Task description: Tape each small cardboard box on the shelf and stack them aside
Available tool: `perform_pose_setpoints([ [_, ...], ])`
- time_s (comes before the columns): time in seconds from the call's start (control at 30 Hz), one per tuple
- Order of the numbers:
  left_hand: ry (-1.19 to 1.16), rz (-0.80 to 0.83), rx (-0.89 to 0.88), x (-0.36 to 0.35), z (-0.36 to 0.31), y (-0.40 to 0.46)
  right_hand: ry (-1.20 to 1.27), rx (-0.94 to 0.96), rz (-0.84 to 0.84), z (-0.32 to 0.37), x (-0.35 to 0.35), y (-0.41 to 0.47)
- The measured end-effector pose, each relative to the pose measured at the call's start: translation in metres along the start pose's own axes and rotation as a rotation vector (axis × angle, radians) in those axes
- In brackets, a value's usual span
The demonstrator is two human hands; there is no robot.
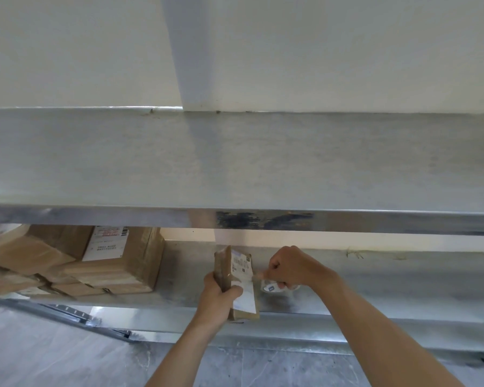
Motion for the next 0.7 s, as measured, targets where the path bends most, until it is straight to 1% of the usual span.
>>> perform_pose_setpoints([
  [0.23,-0.248,0.086,0.089,-0.009,0.020,0.000,-0.098,-0.021,-0.029,-0.003,-0.006,0.006],
  [0.3,-0.260,0.099,0.100,-0.007,0.025,0.002,-0.133,-0.020,-0.031,0.001,-0.008,0.007],
  [0.4,-0.237,0.113,0.069,-0.003,0.021,0.002,-0.191,-0.017,-0.036,0.008,-0.012,0.009],
  [0.47,-0.165,0.133,0.043,-0.001,0.015,0.001,-0.225,-0.012,-0.036,0.013,-0.015,0.010],
  [0.57,0.035,0.136,-0.011,0.003,0.008,0.002,-0.287,0.010,-0.033,0.020,-0.023,0.009],
  [0.63,0.270,0.044,-0.088,0.012,0.003,0.006,-0.329,0.024,-0.018,0.025,-0.030,0.009],
  [0.7,0.425,-0.008,-0.137,0.011,-0.012,-0.003,-0.354,0.028,-0.012,0.029,-0.034,0.009],
])
Point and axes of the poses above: each hand's wrist, its own y-axis towards the middle knuckle, its own x-axis out of the back of the hand, z = x × y, the point moved 10 cm from there along y, towards the middle knuckle, and after that the axes turned 2 degrees about -y, right-handed, at the moved point
